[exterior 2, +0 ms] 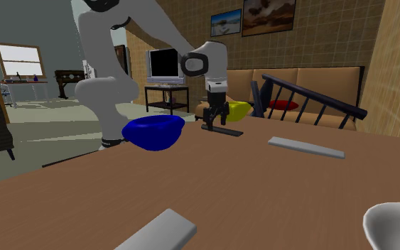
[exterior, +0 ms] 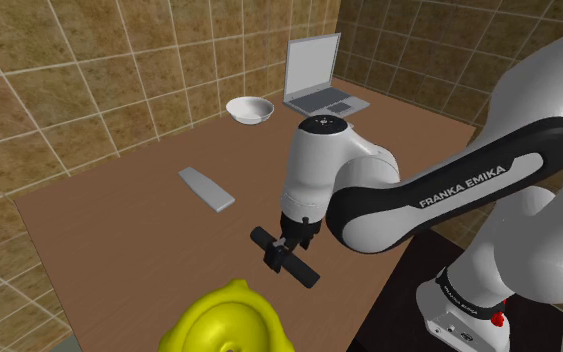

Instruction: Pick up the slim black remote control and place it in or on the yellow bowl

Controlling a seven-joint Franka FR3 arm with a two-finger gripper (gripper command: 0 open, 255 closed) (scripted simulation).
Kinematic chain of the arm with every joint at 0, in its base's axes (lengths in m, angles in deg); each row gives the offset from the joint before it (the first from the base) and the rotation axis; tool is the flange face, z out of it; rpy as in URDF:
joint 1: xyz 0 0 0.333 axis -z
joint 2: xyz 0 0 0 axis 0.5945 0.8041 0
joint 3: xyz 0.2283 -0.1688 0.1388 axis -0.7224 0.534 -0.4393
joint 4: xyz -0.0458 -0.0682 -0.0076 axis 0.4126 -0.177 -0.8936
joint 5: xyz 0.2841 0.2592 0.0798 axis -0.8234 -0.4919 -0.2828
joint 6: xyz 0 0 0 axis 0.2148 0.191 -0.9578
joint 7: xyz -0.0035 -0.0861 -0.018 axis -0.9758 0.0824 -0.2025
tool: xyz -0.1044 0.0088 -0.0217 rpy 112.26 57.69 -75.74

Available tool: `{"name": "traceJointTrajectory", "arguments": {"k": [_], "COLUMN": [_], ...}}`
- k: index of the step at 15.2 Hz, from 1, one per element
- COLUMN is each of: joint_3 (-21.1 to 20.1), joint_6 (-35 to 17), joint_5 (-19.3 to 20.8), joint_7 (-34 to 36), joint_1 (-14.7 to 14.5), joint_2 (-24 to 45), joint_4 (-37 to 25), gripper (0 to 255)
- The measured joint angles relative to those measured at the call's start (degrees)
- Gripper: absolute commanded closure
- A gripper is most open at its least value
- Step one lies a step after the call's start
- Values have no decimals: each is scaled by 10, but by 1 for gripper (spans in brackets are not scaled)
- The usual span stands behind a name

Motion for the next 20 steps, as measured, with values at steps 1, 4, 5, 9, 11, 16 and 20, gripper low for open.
{"name": "traceJointTrajectory", "arguments": {"k": [1, 4, 5, 9, 11, 16, 20], "joint_3": [-1, -1, -1, 1, 0, 0, 4], "joint_6": [-2, -4, -5, -3, -3, -4, 23], "joint_5": [0, 1, 1, 2, 2, 2, -3], "joint_7": [0, 1, 1, 2, 2, 2, -1], "joint_1": [0, 0, 0, 1, 1, 1, -2], "joint_2": [1, 3, 3, 1, 2, 2, -16], "joint_4": [1, 1, 1, 1, 0, 0, -9], "gripper": [0, 0, 0, 255, 255, 255, 255]}}
